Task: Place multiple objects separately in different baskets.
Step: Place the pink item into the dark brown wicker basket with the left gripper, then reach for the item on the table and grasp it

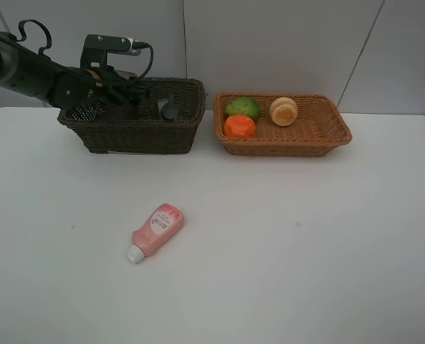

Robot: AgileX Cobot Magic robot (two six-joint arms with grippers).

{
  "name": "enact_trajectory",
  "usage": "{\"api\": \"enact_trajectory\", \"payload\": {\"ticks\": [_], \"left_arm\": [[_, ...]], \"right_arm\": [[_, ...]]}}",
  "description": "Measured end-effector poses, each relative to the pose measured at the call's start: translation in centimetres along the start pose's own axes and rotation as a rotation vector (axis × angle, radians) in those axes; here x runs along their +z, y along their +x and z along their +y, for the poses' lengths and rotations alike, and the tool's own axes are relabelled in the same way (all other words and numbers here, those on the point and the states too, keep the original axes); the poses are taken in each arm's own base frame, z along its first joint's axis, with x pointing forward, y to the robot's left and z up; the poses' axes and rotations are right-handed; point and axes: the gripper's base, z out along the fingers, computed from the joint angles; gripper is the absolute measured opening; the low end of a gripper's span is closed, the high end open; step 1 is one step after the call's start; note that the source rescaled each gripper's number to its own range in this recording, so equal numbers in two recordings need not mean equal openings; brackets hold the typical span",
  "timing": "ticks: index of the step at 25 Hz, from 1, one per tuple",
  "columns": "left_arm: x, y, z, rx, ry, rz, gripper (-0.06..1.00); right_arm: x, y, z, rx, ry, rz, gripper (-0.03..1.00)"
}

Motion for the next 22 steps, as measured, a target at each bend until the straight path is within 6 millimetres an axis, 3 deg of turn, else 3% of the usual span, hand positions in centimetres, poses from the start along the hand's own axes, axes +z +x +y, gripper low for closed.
{"api": "enact_trajectory", "payload": {"ticks": [2, 4, 5, 7, 14, 18, 22], "left_arm": [[0.0, 0.1, 0.0, -0.001, -0.004, 0.009, 0.51], [0.0, 0.1, 0.0, -0.001, -0.005, 0.011, 0.81], [0.0, 0.1, 0.0, -0.001, -0.004, 0.01, 0.9], [-0.1, -0.1, 0.0, 0.0, -0.005, 0.006, 0.98], [-2.6, -3.7, -0.7, 0.017, -0.027, -0.005, 1.0], [-4.8, -5.5, -2.8, 0.049, -0.038, 0.066, 1.0], [-6.8, -6.0, -4.8, 0.08, -0.068, 0.2, 1.0]], "right_arm": [[0.0, 0.0, 0.0, 0.0, 0.0, 0.0, 0.98], [0.0, 0.0, 0.0, 0.0, 0.0, 0.0, 0.98], [0.0, 0.0, 0.0, 0.0, 0.0, 0.0, 0.98], [0.0, 0.0, 0.0, 0.0, 0.0, 0.0, 0.98], [0.0, 0.0, 0.0, 0.0, 0.0, 0.0, 0.98], [0.0, 0.0, 0.0, 0.0, 0.0, 0.0, 0.98], [0.0, 0.0, 0.0, 0.0, 0.0, 0.0, 0.98]]}}
